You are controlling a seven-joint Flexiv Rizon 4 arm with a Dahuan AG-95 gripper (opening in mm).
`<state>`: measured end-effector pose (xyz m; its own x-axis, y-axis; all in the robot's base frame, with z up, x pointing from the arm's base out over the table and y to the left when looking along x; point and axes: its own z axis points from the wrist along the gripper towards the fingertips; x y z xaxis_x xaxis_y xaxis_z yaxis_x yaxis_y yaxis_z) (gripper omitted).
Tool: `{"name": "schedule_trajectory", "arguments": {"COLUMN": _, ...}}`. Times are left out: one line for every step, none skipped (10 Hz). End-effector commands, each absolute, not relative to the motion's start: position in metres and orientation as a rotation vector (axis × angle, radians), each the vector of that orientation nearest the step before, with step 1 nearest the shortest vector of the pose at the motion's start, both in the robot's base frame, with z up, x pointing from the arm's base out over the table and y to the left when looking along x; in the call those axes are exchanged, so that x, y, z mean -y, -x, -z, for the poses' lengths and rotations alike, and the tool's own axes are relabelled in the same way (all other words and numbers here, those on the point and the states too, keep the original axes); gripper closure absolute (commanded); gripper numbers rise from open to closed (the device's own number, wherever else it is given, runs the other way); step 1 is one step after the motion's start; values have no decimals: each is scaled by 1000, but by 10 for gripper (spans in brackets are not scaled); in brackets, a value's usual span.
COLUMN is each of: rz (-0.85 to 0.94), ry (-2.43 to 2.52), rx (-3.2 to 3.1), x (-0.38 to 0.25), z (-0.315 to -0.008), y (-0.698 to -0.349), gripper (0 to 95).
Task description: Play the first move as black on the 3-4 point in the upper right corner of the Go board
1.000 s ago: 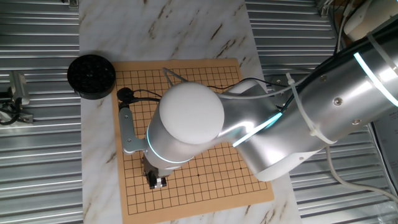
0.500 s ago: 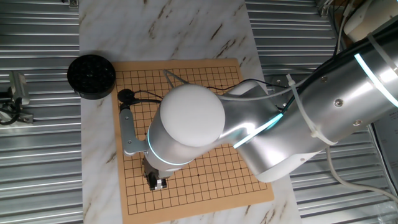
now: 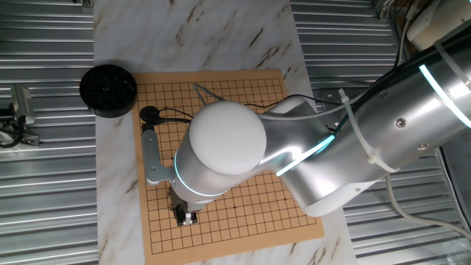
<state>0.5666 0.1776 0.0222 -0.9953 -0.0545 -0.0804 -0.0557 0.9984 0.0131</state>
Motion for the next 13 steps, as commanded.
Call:
{"name": "schedule_trajectory", "arguments": {"rz": -21, "ry": 98, "rx": -3063, "x": -178, "z": -23, "y": -567, "gripper": 760}}
{"name": "schedule_trajectory", "arguments": {"rz": -22, "ry": 99, "rx": -3065, "x": -178, "z": -25, "y": -567, "gripper": 760}}
{"name": "schedule_trajectory", "arguments": {"rz": -21, "ry": 98, "rx": -3066, "x": -178, "z": -26, "y": -566, "gripper": 760}}
{"name": "schedule_trajectory", "arguments": {"rz": -16, "ry": 94, "rx": -3070, "x": -178, "z": -28, "y": -566, "gripper": 760}}
{"name": "schedule_trajectory", "arguments": {"rz": -14, "ry": 88, "rx": -3069, "x": -177, "z": -30, "y": -566, "gripper": 760}}
{"name": "schedule_trajectory", "arguments": {"rz": -5, "ry": 91, "rx": -3067, "x": -177, "z": -32, "y": -566, "gripper": 760}}
{"name": "schedule_trajectory", "arguments": {"rz": -6, "ry": 98, "rx": -3067, "x": -175, "z": -38, "y": -566, "gripper": 760}}
{"name": "schedule_trajectory", "arguments": {"rz": -11, "ry": 103, "rx": -3072, "x": -174, "z": -44, "y": -565, "gripper": 760}}
{"name": "schedule_trajectory", "arguments": {"rz": -10, "ry": 111, "rx": -3078, "x": -172, "z": -51, "y": -564, "gripper": 760}}
{"name": "schedule_trajectory", "arguments": {"rz": -15, "ry": 119, "rx": -3092, "x": -169, "z": -62, "y": -563, "gripper": 760}}
{"name": "schedule_trajectory", "arguments": {"rz": -12, "ry": 125, "rx": -3096, "x": -166, "z": -71, "y": -561, "gripper": 760}}
{"name": "schedule_trajectory", "arguments": {"rz": -1, "ry": 123, "rx": -3093, "x": -166, "z": -73, "y": -561, "gripper": 760}}
{"name": "schedule_trajectory", "arguments": {"rz": 5, "ry": 124, "rx": -3091, "x": -166, "z": -73, "y": -561, "gripper": 760}}
